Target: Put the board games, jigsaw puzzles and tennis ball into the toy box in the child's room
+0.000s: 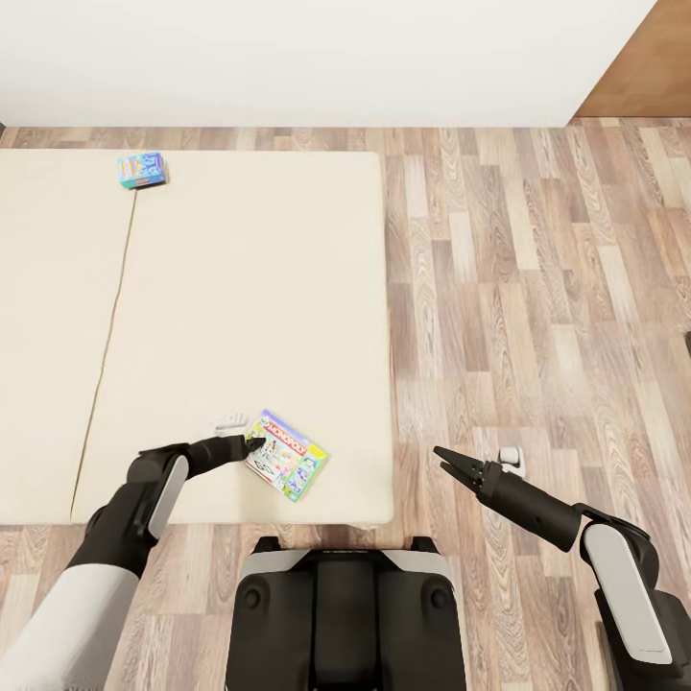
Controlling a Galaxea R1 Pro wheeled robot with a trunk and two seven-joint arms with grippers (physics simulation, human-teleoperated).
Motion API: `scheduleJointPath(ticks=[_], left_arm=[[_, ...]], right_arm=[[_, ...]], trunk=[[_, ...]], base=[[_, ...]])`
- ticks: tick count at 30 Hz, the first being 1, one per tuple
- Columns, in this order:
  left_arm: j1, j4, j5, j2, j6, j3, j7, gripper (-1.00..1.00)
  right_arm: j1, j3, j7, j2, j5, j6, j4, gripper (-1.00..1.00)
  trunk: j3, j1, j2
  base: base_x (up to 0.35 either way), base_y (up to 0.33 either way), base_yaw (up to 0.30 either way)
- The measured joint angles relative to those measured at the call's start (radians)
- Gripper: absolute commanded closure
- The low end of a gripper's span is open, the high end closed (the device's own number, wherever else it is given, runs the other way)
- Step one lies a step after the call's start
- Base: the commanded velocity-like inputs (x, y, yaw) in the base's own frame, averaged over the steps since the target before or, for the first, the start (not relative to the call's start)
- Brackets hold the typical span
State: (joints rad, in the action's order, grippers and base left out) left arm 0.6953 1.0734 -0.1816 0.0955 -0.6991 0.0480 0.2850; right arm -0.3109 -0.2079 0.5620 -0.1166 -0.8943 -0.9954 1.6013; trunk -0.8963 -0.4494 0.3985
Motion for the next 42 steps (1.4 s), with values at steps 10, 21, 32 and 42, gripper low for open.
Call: scheduleJointPath(ticks=[10,21,32,42], left_arm=[[0.017,-0.013,0.000,-0.007,0.007,-0.004,-0.069,-1.00],[0.019,-0.040,0.001,-0.027,0.030,-0.007,-0.081,-1.00],[0.019,-0.066,0.001,-0.039,0.071,-0.027,-0.081,-1.00],[0.019,-0.068,0.000,-0.040,0.072,-0.040,-0.078,-1.00]], right_arm=[[0.000,-0.001,0.000,0.000,0.000,0.000,0.000,-1.00],[0.000,-0.001,0.000,0.000,0.000,0.000,0.000,-1.00],[0.000,-0.001,0.000,0.000,0.000,0.000,0.000,-1.00],[0.000,-0.001,0.000,0.001,0.000,0.000,0.000,-1.00]], trunk=[[-0.003,0.000,0.000],[-0.013,0.000,0.000],[-0.023,0.000,0.000],[-0.025,0.000,0.000]], base=[[0.000,0.000,0.000],[0.000,0.000,0.000],[0.000,0.000,0.000],[0.000,0.000,0.000]])
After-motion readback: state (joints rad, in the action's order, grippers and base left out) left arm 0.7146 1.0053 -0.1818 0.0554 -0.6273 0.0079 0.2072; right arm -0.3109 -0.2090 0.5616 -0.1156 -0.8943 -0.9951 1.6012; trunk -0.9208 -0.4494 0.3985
